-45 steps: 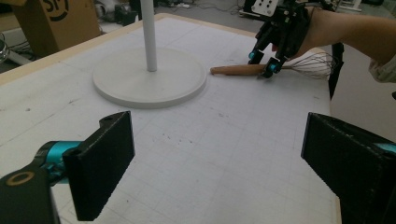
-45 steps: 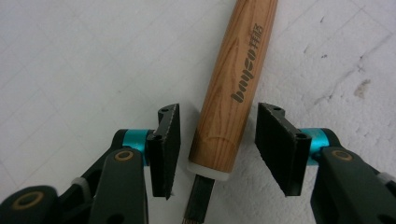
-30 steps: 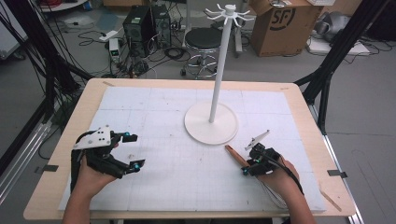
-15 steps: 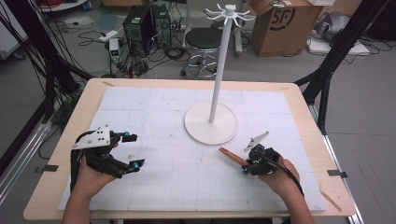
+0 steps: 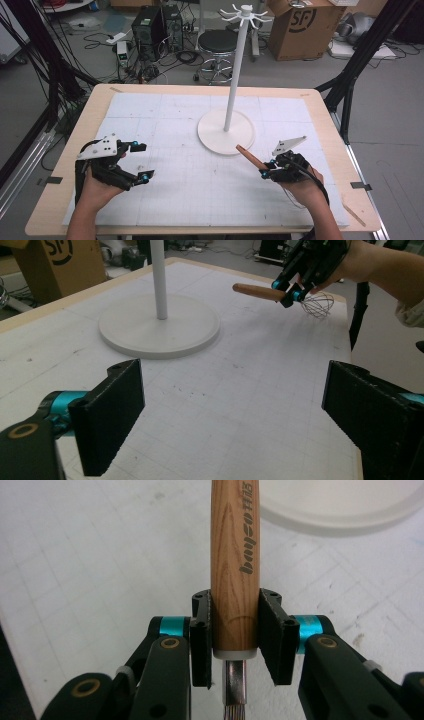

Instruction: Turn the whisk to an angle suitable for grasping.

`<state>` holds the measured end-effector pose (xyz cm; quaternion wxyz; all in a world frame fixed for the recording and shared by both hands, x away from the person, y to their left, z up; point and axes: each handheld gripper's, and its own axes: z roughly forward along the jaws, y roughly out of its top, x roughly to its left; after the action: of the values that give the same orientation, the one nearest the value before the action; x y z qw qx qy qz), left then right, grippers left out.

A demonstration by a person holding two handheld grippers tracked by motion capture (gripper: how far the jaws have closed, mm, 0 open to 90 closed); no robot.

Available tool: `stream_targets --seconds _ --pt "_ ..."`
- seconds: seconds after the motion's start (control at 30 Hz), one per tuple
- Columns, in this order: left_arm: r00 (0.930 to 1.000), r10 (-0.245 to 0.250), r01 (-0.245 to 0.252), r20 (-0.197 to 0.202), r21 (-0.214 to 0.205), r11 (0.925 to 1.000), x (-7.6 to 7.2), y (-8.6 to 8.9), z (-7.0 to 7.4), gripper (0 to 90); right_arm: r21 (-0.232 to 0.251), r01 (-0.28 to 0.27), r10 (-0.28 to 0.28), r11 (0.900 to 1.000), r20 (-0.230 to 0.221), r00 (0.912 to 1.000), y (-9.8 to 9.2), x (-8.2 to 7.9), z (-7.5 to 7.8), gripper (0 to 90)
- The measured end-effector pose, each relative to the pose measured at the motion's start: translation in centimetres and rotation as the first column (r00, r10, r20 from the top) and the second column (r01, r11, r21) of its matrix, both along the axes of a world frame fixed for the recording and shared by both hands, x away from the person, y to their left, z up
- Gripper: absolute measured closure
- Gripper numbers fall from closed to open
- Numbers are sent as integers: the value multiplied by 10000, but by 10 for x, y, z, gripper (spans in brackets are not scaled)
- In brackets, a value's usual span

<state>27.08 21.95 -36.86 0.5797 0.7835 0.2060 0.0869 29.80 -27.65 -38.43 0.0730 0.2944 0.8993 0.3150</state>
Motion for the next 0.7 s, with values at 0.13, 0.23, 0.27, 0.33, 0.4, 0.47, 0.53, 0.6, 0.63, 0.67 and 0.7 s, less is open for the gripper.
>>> stream_targets --seconds 0.13,0.23,0.27,0.33,0.4,0.47,0.53,0.6,0.63,0.67,0.7 --pt "10000 -63 63 2 -80 9999 0 0 0 106 618 -77 62 9981 242 9997 -4 0 9 697" --pt "9999 -101 101 17 -107 9999 1 1 0 106 865 -116 75 9962 475 9988 -6 -1 17 697" --pt "10000 -83 83 -3 -140 9999 1 1 0 106 926 -215 161 9955 592 9981 -7 -2 20 698" --pt "9999 -112 112 -2 -174 9998 2 1 0 106 1081 -374 274 9934 930 9953 -8 -3 28 698" --pt "9999 -138 138 -1 -193 9997 2 2 0 106 1166 -415 299 9923 996 9946 -9 -4 31 698" --pt "9999 -119 119 23 -210 9997 2 2 0 106 1361 -397 246 9899 1112 9935 -11 -4 36 698" --pt "9999 -103 104 49 -203 9997 1 3 1 106 1668 -412 194 9851 1304 9913 -14 -4 40 698" --pt "9999 -88 89 62 -229 9997 1 3 2 106 2081 -397 110 9773 1374 9905 -17 -5 43 698" --pt "9999 -86 87 80 -233 9997 1 4 2 106 2308 -434 108 9720 1404 9900 -19 -5 44 698" --pt "9999 -101 103 79 -239 9997 1 4 2 106 2481 -436 85 9678 1406 9900 -20 -5 45 698" --pt "9999 -96 97 50 -242 9997 2 4 2 106 2687 -572 167 9615 1505 9885 -22 -5 46 698"
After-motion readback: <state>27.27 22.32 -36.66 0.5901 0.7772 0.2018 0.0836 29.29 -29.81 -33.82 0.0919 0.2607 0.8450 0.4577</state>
